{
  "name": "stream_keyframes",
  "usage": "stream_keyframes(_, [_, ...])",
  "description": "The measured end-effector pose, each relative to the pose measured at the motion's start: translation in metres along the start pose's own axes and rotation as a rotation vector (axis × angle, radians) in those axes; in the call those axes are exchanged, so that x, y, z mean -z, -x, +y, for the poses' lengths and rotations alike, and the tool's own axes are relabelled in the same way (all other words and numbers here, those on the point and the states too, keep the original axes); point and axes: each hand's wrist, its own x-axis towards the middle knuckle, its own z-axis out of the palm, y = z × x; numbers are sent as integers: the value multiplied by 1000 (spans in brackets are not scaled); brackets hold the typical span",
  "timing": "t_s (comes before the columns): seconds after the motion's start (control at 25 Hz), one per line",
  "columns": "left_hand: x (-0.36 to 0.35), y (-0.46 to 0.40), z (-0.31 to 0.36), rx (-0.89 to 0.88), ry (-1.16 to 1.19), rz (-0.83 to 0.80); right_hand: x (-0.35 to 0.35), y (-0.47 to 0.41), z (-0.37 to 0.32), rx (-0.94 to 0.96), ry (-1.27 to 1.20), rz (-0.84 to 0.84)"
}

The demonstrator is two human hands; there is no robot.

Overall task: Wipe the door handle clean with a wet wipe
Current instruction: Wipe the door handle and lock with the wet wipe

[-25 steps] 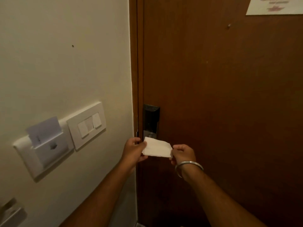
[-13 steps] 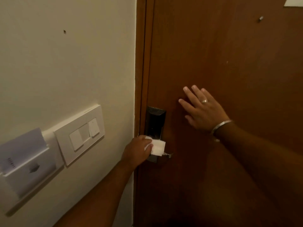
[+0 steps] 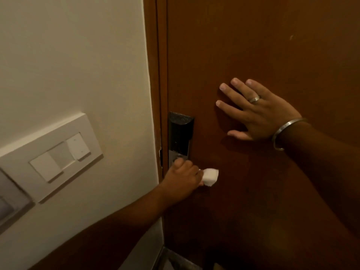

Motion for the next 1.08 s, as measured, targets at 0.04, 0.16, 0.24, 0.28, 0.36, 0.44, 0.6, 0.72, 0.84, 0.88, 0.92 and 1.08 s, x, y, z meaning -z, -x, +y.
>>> stream_keyframes(0.04, [1,-7,12,22,13,-16,1,1,1,3,8,3])
stream_keyframes(0.16, [0,2,15,87,31,29,3,-1,2,18,24,11])
stream_keyframes(0.24, [-1,26,-3,141,26,85,3,-2,1,16,26,21])
stream_keyframes(0.28, [0,36,-16,201,22,86,3,-2,0,17,34,28])
stream_keyframes(0.36, [4,45,-34,319,-6,-2,2,-3,0,25,51,37])
stream_keyframes(0.44, [8,38,-32,319,-42,-88,3,-4,0,31,58,34])
stream_keyframes(0.6, [6,14,12,124,46,-73,3,-3,0,23,76,45])
stream_keyframes(0.72, [10,11,22,165,82,-83,3,-3,1,27,71,44])
stream_keyframes(0.84, [14,27,-10,339,125,-66,0,-4,-2,29,71,47])
stream_keyframes(0.88, [14,32,-19,369,104,-69,-1,-4,-2,28,71,49])
stream_keyframes(0.92, [15,32,-22,367,70,-80,-1,-4,-1,28,69,53])
stream_keyframes(1.08, [10,-1,22,253,78,-133,0,-5,-1,10,70,76])
